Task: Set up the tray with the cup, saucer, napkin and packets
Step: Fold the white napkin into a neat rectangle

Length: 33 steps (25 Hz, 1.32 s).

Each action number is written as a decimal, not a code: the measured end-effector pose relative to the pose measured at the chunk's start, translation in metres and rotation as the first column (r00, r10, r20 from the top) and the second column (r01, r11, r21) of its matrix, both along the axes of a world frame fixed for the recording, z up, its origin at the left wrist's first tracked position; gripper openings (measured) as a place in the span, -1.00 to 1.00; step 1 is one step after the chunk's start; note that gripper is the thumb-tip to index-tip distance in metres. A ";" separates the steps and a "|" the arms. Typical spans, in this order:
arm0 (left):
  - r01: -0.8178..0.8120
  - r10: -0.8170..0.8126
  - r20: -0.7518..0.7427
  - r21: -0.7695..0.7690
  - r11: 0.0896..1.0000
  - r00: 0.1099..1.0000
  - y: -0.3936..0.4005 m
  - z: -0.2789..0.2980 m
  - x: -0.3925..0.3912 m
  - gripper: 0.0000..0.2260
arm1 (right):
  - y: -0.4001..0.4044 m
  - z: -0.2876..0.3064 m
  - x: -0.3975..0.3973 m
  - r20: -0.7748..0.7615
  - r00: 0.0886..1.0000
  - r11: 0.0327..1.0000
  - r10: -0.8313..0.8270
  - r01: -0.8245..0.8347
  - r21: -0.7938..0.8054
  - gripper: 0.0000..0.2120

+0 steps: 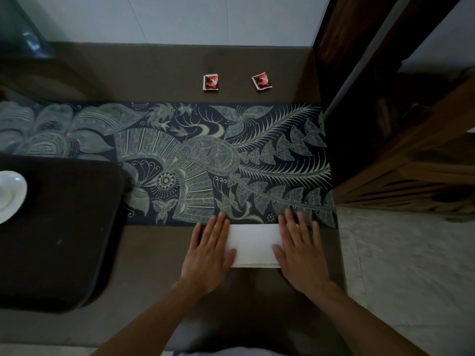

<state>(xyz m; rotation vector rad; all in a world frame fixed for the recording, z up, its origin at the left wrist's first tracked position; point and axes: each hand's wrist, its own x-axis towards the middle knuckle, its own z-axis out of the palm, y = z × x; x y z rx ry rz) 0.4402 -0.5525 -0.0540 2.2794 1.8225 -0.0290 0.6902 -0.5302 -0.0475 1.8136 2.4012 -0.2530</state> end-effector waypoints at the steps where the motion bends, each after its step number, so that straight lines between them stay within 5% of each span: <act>1: 0.006 -0.006 0.012 0.013 1.000 1.000 -0.001 0.002 0.008 -0.43 | -0.003 0.002 -0.007 -0.027 0.999 1.000 0.028 -0.028 0.014 -0.37; 4: 0.092 -0.092 0.050 0.011 0.996 0.994 -0.004 0.001 0.035 -0.46 | -0.016 -0.003 -0.034 -0.068 0.986 0.988 0.152 -0.153 -0.004 -0.40; 19: 0.061 -0.060 0.015 -0.076 0.995 0.998 -0.010 -0.003 -0.023 -0.41 | -0.007 0.000 0.011 -0.030 0.998 0.987 0.061 -0.065 -0.145 -0.32; 25: -0.071 0.091 0.080 -0.230 0.971 0.993 0.035 0.022 -0.025 -0.36 | 0.029 0.029 0.021 -0.085 0.993 0.985 0.085 -0.097 -0.145 -0.41; 29: -0.162 0.191 0.056 -0.332 0.929 0.980 0.065 0.035 -0.015 -0.60 | 0.049 0.043 0.013 -0.131 0.990 0.965 -0.057 0.021 -0.263 -0.61; 33: -0.216 0.258 0.045 -0.415 0.884 0.965 0.070 0.037 -0.013 -0.64 | 0.051 0.044 0.008 -0.224 0.937 0.916 -0.270 0.178 -0.360 -0.76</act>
